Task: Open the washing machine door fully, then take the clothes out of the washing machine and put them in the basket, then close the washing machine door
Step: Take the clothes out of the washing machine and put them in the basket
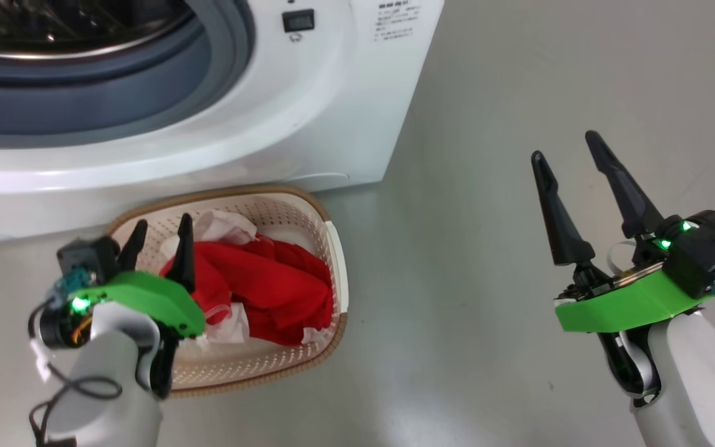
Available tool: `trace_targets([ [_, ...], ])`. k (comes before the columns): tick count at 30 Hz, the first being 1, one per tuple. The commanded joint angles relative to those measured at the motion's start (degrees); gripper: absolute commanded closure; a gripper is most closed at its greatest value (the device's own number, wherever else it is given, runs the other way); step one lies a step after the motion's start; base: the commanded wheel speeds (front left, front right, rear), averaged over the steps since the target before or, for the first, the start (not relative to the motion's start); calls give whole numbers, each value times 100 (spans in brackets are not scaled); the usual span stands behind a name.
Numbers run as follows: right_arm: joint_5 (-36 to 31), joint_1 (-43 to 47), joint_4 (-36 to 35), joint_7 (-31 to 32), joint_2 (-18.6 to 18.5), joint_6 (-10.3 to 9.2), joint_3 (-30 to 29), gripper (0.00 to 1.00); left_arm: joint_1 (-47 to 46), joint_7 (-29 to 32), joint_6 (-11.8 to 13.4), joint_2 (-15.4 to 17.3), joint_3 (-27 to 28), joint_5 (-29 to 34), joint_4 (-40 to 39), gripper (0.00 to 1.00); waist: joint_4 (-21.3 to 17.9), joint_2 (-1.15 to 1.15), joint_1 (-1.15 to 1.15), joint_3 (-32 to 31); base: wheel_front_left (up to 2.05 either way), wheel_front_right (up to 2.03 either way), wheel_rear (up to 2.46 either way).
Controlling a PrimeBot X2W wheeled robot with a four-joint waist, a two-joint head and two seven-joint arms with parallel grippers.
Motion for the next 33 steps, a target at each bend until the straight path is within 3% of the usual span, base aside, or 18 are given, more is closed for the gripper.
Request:
trace_targets([
  [1,-78,141,-120,-36,15,35,35,0,319,-67,18,155,190,52,-248,0,110,0,0,-209,0,0,0],
  [16,-379,548,426,-36,313,35,-807,0,1718,-68,-33,-57,741,521,-2523,0,244,0,0,-1256,0,0,0],
  [33,-454,1091,665,-36,410,35,-974,0,2873,-69,-99,-101,914,736,-3793,0,268,0,0,-2264,0,0,0],
])
